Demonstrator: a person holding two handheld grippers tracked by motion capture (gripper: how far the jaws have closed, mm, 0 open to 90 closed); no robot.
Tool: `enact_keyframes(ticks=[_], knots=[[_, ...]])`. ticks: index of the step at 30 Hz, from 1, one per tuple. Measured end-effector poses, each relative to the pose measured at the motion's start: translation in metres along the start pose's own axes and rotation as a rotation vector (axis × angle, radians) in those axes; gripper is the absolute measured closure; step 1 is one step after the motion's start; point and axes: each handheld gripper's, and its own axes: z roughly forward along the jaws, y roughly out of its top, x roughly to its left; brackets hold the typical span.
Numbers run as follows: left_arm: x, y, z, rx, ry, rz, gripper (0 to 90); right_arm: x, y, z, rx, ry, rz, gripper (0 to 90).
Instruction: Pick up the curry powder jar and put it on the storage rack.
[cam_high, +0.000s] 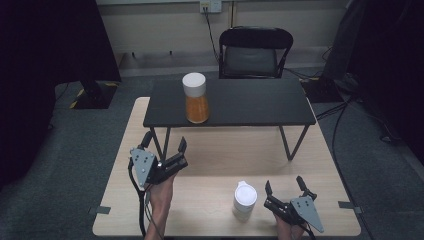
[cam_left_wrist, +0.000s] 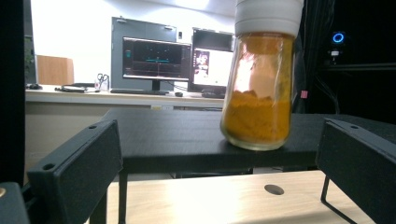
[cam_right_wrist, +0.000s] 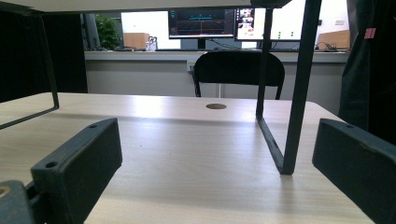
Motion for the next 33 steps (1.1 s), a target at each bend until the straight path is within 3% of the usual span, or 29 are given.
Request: enact_keyframes(ticks=[5,7,25,33], knots=[[0.000,-0.012,-0.010,0.003,0.014,-0.008,0.0,0.000,0.000,0.000,0.000,0.000,0.000,0.0],[-0.002,-0.020,-0.015,0.007,0.022,0.010,0.0,0.000,0.000,0.000,0.000,0.000,0.000,0.0],[-0.007,-0.065,-0.045,0.038,0.017,0.011,0.0,0.000,0.000,0.000,0.000,-0.001,0.000,0.0],[-0.013,-0.083,-0.053,0.066,0.028,0.049,0.0,0.000,0.000,0.000,0.000,-0.001,0.000,0.0]])
